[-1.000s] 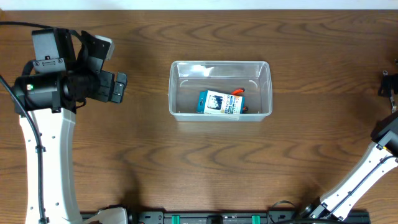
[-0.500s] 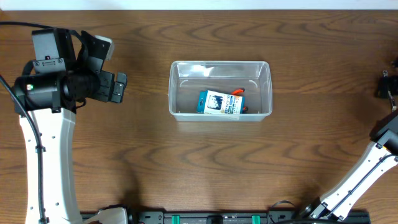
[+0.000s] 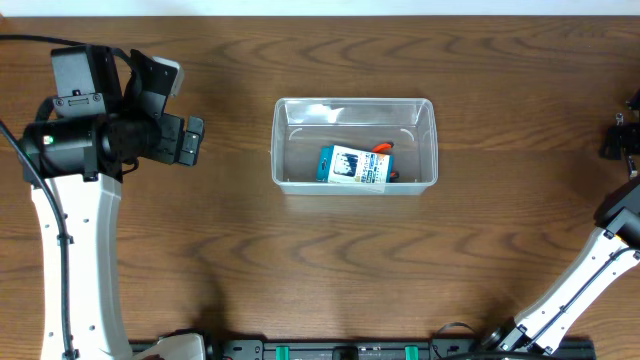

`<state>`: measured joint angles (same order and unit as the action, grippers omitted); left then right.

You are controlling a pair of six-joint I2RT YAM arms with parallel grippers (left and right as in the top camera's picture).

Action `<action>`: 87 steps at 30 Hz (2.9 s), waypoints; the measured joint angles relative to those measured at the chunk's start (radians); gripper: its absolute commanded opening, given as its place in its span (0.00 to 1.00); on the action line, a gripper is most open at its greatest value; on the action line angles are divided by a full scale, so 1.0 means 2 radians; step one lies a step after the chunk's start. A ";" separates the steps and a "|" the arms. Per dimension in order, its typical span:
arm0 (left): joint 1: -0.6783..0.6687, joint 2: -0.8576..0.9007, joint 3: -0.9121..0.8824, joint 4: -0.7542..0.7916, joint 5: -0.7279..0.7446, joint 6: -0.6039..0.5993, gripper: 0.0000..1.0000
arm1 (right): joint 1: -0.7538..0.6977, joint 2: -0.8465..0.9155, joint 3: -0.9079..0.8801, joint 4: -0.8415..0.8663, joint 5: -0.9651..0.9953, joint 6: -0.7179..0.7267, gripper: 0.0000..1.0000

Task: Pack container
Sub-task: 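Align and lower the right gripper onto the wrench's middle, then close the right gripper on the wrench and lift it, then carry the wrench left over the container with the right gripper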

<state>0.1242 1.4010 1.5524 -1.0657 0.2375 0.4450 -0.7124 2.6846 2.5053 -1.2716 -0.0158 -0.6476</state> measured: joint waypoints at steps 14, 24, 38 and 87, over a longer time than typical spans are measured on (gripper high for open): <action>0.000 0.000 0.000 0.000 0.000 0.000 0.98 | 0.000 0.000 0.001 0.001 0.005 -0.002 0.84; 0.000 0.000 0.000 0.000 0.000 0.000 0.98 | 0.000 0.001 0.001 0.001 0.008 0.003 0.55; 0.000 0.000 0.000 0.000 0.000 0.000 0.98 | 0.007 0.001 0.001 0.007 0.018 0.008 0.28; 0.000 0.000 0.000 0.000 0.000 0.000 0.98 | 0.386 -0.224 0.313 -0.191 -0.154 0.012 0.01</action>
<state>0.1242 1.4010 1.5524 -1.0653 0.2375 0.4454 0.0597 2.2364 3.1306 -1.6527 -0.3244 -0.6228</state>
